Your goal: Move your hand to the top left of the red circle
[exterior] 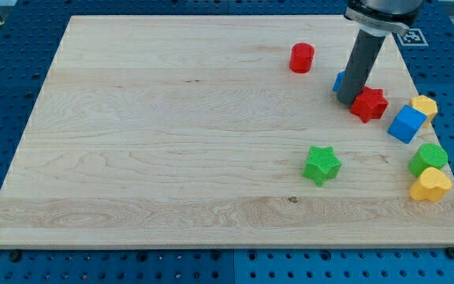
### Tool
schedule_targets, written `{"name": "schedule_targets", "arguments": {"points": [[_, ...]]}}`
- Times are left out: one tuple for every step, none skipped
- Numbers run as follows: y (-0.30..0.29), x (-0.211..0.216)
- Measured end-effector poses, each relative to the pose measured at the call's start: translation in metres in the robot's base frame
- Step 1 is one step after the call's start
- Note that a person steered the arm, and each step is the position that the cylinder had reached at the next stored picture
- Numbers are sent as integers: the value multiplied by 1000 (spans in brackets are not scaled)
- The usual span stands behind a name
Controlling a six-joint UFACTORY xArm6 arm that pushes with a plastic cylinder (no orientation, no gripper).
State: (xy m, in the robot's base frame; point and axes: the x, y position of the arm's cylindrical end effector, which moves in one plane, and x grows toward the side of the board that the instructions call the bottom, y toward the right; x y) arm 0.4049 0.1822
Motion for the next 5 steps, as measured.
{"name": "schedule_targets", "arguments": {"points": [[0,37],[7,45],[11,51],[11,66],[-15,46]]}}
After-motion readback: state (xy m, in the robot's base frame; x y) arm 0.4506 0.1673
